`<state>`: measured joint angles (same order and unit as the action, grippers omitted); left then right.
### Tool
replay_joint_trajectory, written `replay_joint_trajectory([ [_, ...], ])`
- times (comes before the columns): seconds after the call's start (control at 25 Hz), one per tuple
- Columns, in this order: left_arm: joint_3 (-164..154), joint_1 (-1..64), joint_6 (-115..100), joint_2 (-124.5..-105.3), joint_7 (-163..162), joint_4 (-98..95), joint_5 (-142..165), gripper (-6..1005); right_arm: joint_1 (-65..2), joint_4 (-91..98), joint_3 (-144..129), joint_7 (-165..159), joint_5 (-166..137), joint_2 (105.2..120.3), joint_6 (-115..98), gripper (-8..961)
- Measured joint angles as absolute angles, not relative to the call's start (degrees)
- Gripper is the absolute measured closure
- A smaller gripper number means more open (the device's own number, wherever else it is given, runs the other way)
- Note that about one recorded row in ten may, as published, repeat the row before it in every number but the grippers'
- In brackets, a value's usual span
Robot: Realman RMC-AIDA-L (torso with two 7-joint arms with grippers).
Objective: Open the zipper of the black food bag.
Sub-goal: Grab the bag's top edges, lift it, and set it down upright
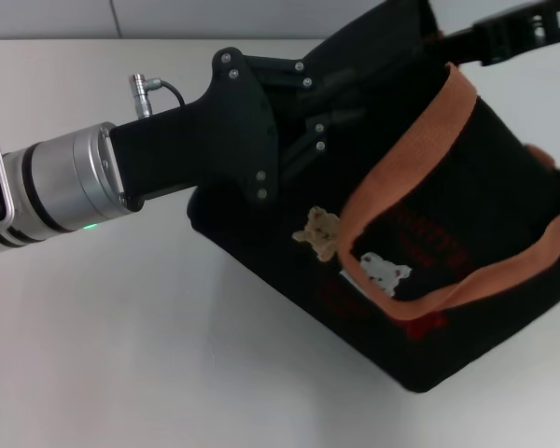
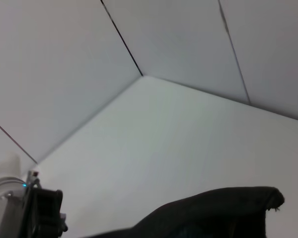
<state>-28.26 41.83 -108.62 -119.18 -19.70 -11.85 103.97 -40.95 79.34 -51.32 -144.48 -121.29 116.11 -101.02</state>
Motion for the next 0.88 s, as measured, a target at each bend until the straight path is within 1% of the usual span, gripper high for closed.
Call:
replay_joint_trajectory([
  [0.16,-28.19,41.7,-108.61,-119.18,-19.68,-11.76,103.62,847,-38.1,78.5,-48.32,-142.43,-117.88,115.41,-102.81,935],
  [0.24,-28.12,41.72,-108.44,-119.18,-19.68,-11.74,103.51,847,-36.42,78.95,-46.07,-141.07,-116.65,115.35,-104.76,939],
  [0.44,-28.07,41.96,-108.21,-119.18,-19.68,-11.43,102.82,847,-34.94,78.1,-42.51,-136.99,-116.09,115.33,-107.86,947],
  [0.88,-28.26,41.92,-108.25,-119.18,-19.68,-11.42,102.02,848,-33.23,78.67,-40.39,-132.61,-114.82,115.33,-112.08,950],
])
